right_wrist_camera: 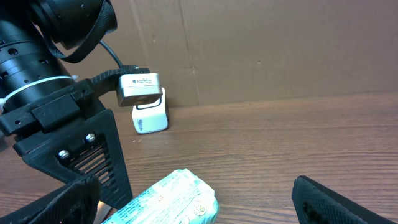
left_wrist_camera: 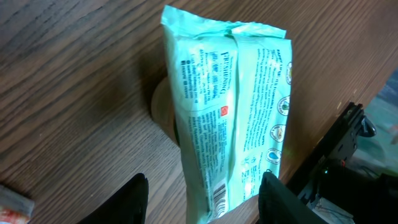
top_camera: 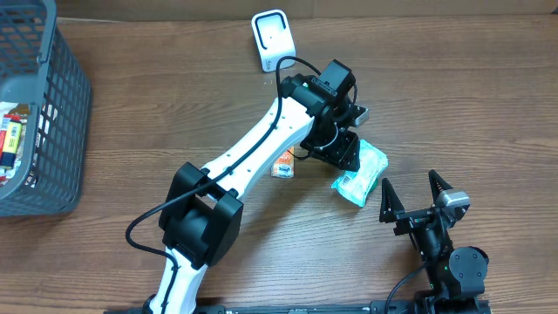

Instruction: Scan the item barcode

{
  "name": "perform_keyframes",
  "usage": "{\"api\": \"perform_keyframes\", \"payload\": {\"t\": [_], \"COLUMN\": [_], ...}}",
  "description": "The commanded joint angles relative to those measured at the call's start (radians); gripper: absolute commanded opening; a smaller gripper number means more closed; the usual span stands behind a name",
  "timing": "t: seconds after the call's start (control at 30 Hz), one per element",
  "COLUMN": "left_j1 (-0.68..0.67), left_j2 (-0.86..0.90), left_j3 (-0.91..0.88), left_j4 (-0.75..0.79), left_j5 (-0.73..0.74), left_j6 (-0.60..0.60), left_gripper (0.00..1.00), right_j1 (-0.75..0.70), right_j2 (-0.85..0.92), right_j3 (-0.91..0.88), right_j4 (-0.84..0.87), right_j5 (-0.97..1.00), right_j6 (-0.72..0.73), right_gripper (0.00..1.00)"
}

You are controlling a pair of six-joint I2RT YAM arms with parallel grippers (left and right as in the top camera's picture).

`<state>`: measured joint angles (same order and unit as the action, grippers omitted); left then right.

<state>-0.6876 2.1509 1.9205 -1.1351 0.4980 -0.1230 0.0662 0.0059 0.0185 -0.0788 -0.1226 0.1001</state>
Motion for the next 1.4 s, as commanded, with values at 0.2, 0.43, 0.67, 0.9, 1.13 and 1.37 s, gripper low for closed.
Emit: {"api": "perform_keyframes", "payload": {"t": [0.2,0.43,0.67,0.9,1.13,1.37], "left_j1": [-0.042,-0.053,-0.072,-0.068,-0.033,0.079], "left_j2": [0.037,0.037,0.037,0.037,0.037,0.037], "left_j3": [-0.038,-0.048,-0.090,-0.096,-0.074,0.005], "left_j4": [0.066,0.074,0.106,0.122,0.121,0.120], "left_j5": [0.001,-0.011,-0.056,-0.050,0.076,0.291], "left_j6": [0.011,0.011,0.010,0.003,0.004,0.004], "left_gripper": [0.38,0.38,0.36,0.11,0.04,0.04], "right_j1": [-0.003,-0.003,-0.003,-0.003,-0.003,-0.003], "right_j2": [-0.002,-0.002,-0.002,-0.002,-0.002,-0.002], "right_j3": [-0.011,-0.011,-0.011,-0.011,-0.011,-0.011], "right_j4": [0.005,0.005,0.005,0.005,0.005,0.005], "right_j5": [0.013,0.013,0.013,0.013,0.013,0.013], "right_j6": [-0.007,-0.007,-0.007,-0.007,-0.007,-0.007], "right_gripper": [1.00,1.00,1.00,1.00,1.00,1.00]}}
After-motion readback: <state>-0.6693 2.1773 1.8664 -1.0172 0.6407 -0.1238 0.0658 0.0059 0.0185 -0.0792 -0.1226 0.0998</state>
